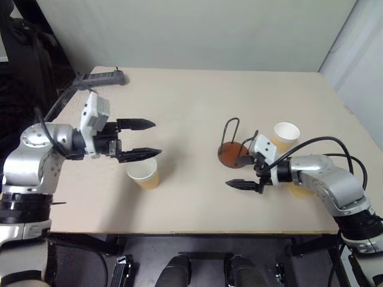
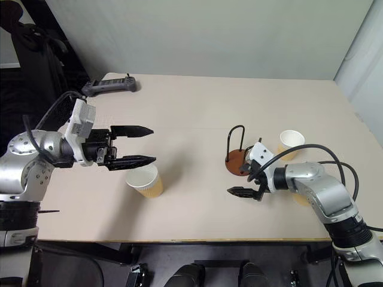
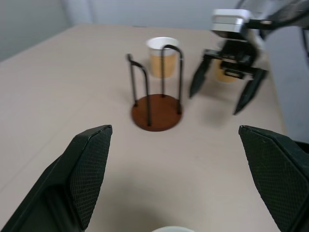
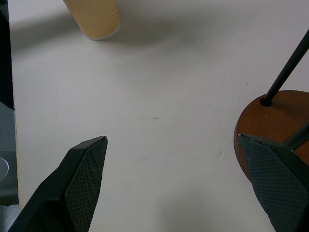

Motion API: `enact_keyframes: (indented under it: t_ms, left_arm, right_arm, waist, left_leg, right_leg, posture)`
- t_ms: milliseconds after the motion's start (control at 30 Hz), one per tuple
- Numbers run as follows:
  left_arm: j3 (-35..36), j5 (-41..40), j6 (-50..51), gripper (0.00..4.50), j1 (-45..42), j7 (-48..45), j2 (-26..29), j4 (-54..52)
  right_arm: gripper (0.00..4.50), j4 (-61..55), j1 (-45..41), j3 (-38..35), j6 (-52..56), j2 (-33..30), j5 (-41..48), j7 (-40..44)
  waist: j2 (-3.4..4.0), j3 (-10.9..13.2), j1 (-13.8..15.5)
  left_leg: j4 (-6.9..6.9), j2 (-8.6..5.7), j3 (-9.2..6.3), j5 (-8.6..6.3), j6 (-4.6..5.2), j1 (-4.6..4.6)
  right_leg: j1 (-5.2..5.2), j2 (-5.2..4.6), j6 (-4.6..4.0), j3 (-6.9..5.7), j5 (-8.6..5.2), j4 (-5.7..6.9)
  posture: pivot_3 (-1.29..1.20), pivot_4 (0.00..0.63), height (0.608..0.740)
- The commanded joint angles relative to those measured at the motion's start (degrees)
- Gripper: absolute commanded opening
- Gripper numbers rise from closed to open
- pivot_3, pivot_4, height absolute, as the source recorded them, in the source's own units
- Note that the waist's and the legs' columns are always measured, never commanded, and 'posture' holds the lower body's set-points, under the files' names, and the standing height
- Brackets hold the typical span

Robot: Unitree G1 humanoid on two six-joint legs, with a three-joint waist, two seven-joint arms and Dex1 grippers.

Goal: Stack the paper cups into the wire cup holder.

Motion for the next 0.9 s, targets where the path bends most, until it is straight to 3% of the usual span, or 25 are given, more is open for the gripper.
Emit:
enact_keyframes:
  t_ms: [33,633,900]
  left_arm:
    - [-0.23,0.47,-1.46,4.50,-2.54,-3.29,1.05,0.47]
    - [-3.54,1.21,-0.75,4.50,-9.77,-8.20,-0.70,1.35]
    - [-3.35,1.27,-1.30,4.50,-9.02,-9.42,-0.42,1.59]
  right_arm:
    - [4.46,-1.01,-0.79,-1.54,-0.97,-0.63,-0.15,0.42]
    - [4.46,1.20,-1.73,-2.60,0.55,-0.38,-2.64,-3.71]
    - [4.46,2.87,-3.67,-7.66,11.04,5.12,-1.36,-13.01]
  waist:
    - [0.00,0.00,0.00]
    - [-0.02,-0.01,0.07]
    - [-0.02,-0.01,0.06]
  left_leg:
    - [0.00,0.00,0.00,0.00,0.01,0.00]
    - [0.00,0.17,0.10,0.17,0.32,-0.01]
    - [0.00,0.20,0.12,0.17,0.32,0.00]
  right_leg:
    - [0.00,0.00,0.00,0.00,0.00,0.00]
    - [-0.04,0.07,0.00,0.00,0.00,-0.01]
    - [-0.07,0.08,0.00,-0.01,0.00,0.01]
  posture:
    - [0.00,0.150,0.740]
    - [0.00,0.150,0.740]
    - [0.00,0.150,0.740]
